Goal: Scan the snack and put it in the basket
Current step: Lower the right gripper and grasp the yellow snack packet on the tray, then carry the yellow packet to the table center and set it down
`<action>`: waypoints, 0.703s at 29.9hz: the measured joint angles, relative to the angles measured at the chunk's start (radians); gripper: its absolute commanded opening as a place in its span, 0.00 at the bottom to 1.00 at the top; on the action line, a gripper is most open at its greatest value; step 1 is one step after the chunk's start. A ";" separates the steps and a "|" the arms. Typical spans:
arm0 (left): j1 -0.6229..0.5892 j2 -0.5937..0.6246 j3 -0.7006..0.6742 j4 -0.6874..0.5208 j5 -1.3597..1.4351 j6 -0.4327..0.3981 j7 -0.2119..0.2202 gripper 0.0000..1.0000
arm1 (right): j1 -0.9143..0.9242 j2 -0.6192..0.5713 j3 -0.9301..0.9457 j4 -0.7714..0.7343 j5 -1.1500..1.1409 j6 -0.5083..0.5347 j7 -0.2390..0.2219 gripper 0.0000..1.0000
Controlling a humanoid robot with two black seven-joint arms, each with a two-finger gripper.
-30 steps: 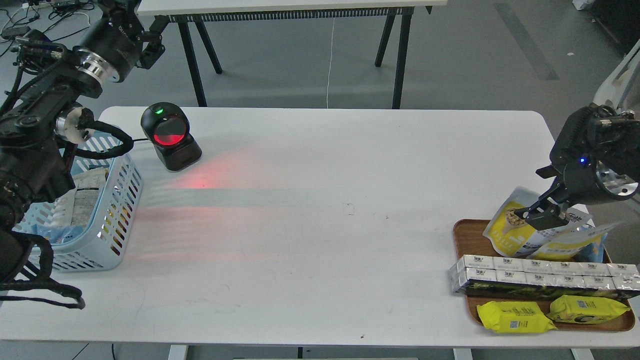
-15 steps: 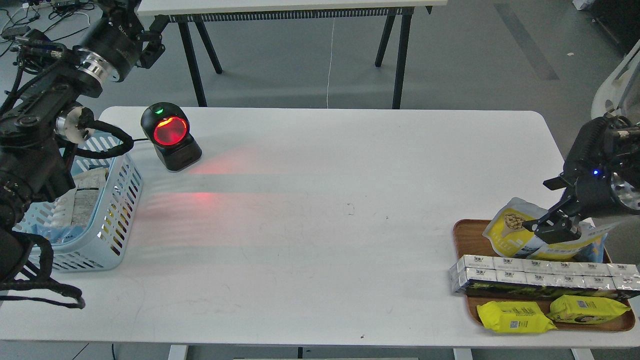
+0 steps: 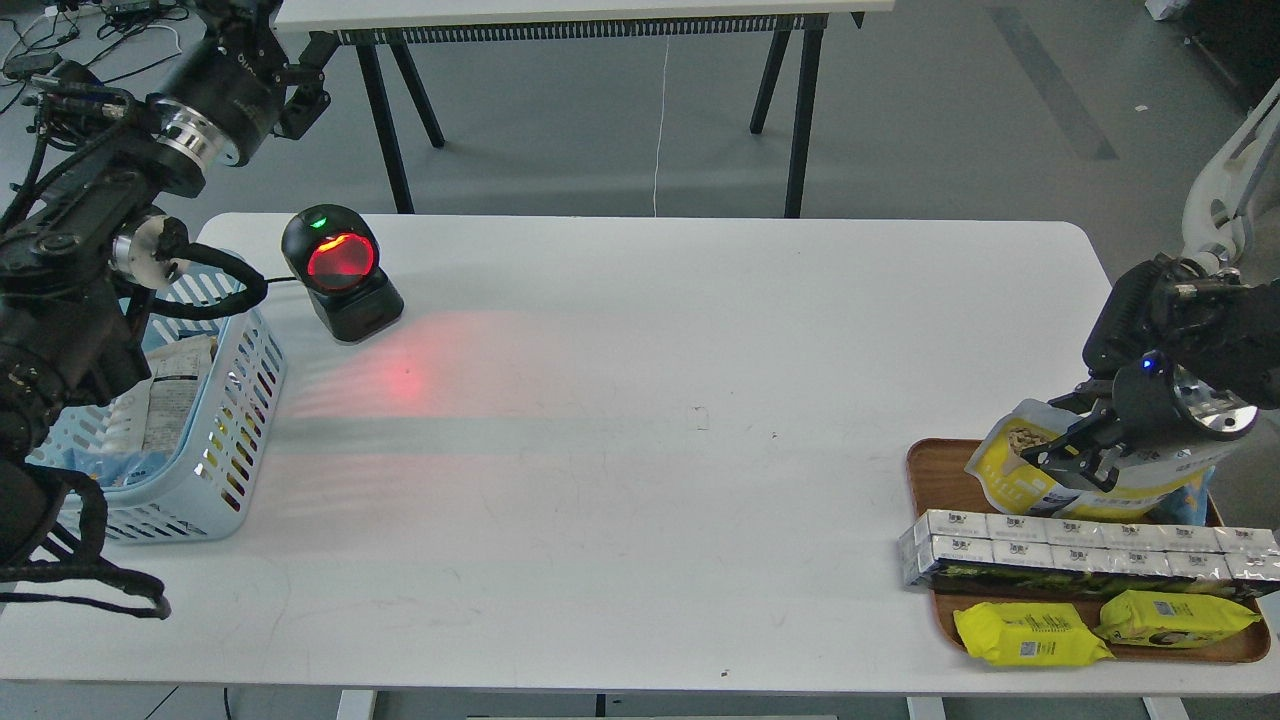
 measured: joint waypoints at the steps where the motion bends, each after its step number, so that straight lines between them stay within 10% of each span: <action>1: 0.003 0.000 0.000 0.000 0.000 0.000 0.000 1.00 | 0.000 0.005 0.002 -0.002 0.000 0.000 0.000 0.21; 4: 0.007 0.000 0.000 0.000 0.000 0.000 0.000 1.00 | -0.001 0.011 0.004 -0.003 0.000 0.000 0.000 0.01; 21: 0.009 -0.002 0.000 0.000 -0.002 0.000 0.000 1.00 | -0.002 -0.002 0.081 0.007 0.001 0.000 0.000 0.00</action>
